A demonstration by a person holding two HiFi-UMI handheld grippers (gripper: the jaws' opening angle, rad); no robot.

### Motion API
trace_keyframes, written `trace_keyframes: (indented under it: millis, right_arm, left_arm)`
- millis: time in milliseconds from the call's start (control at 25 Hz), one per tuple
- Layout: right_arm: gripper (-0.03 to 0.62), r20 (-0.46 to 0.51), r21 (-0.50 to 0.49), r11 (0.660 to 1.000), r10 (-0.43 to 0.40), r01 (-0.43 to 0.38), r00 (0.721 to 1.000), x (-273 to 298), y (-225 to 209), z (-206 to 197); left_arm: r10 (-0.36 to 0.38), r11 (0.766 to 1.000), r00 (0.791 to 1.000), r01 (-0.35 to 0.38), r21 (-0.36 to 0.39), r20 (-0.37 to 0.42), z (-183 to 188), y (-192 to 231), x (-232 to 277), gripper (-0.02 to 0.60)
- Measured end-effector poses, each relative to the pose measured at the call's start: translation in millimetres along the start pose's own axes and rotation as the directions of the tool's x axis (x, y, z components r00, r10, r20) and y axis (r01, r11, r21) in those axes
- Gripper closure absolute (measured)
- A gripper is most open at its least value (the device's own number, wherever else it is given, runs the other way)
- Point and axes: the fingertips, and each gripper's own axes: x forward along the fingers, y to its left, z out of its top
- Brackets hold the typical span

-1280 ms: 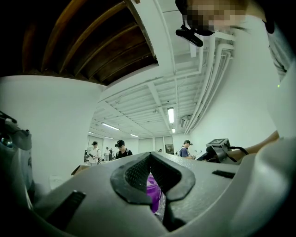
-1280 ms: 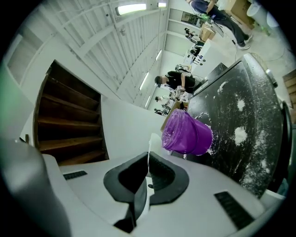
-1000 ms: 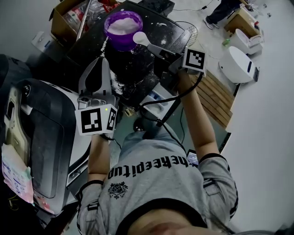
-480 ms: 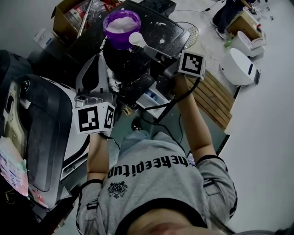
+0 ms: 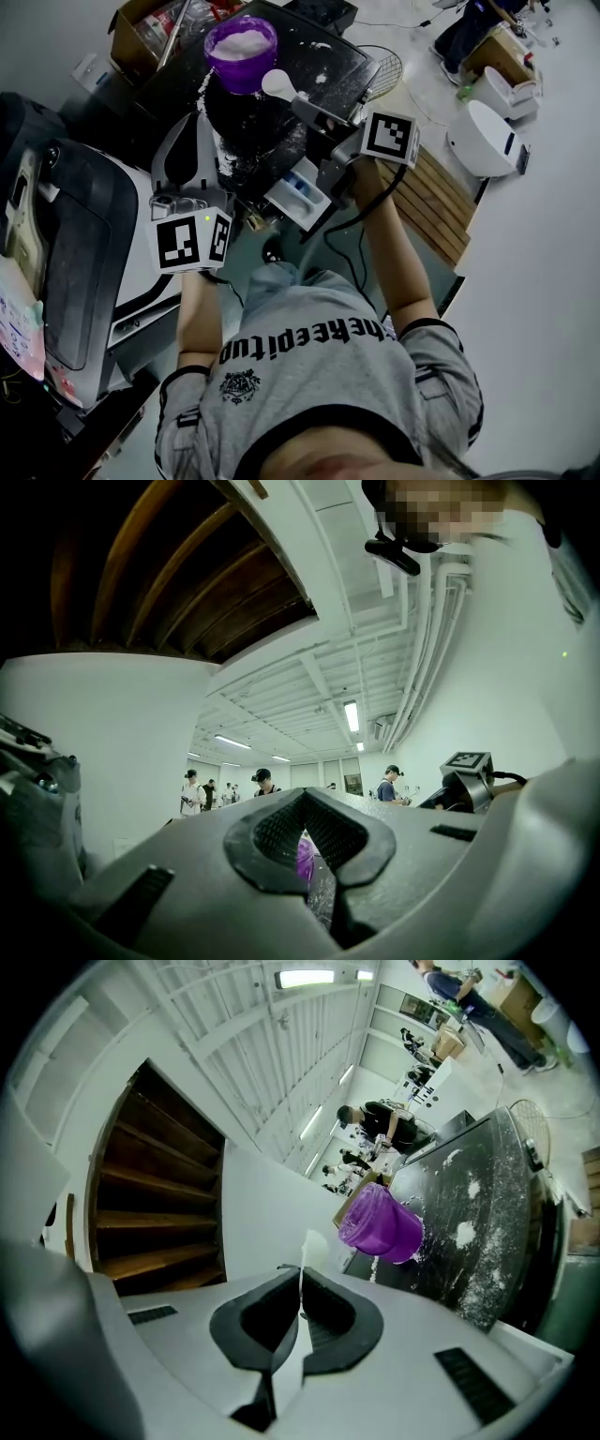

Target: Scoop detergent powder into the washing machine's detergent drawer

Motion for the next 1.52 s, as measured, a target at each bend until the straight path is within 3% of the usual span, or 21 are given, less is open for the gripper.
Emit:
trace_keyframes:
  millis: [680,1520]
  right_arm:
    - [0.588,-0.024,0.069,0.998,-0.004,0.006,1.000,-75.1,0.9,-47.3]
    - [0.588,-0.109,0.087,0.992,-0.079,0.088,0.991,-127.2,-46.0,-103.8]
  left_arm:
    - [0.047,0.999,0.999,-0.047,0.016,0.009,22.5,-56.9,-60.1,0.578]
    - [0.129,0.992,0.991,-0.128,0.020,-0.027,13.4,-98.7,-108.4,0.578]
